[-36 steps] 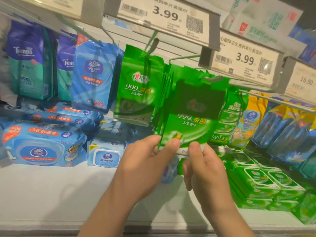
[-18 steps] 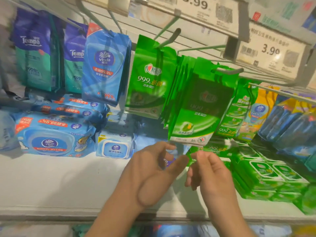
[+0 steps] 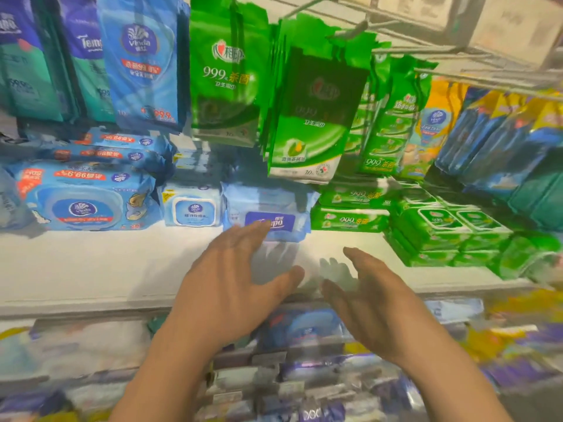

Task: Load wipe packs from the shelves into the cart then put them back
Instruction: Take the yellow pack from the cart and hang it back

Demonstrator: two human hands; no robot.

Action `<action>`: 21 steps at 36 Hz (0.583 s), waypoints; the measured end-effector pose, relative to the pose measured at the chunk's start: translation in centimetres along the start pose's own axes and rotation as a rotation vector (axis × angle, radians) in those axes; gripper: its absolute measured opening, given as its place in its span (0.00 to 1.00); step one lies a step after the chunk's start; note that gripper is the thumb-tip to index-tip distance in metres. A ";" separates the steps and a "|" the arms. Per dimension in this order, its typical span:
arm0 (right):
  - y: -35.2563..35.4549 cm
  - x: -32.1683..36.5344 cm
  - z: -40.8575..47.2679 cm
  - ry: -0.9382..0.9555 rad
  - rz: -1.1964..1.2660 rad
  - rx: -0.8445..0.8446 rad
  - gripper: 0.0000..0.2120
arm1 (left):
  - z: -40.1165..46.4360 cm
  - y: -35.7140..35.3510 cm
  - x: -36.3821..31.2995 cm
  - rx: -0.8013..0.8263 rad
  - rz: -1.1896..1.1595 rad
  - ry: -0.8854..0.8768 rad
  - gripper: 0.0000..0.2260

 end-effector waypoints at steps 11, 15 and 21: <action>1.7 -4.3 -5.3 0.044 0.045 0.016 0.32 | -8.5 -1.6 -5.7 -0.065 0.144 0.070 0.40; 1.9 -5.9 -8.3 0.064 0.065 0.104 0.36 | -11.6 -2.7 -6.9 -0.057 0.246 0.136 0.40; -0.1 -6.6 -11.2 0.144 0.009 0.157 0.32 | -17.3 -2.5 -6.4 -0.054 0.282 0.282 0.45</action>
Point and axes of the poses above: each hand's wrist, its own z-axis towards the middle knuckle, its own y-axis out of the back of the hand, x = y × z, the point moved 5 cm from there along z, towards the middle knuckle, and after that the axes turned 6 degrees about y, right-handed, at the moved point
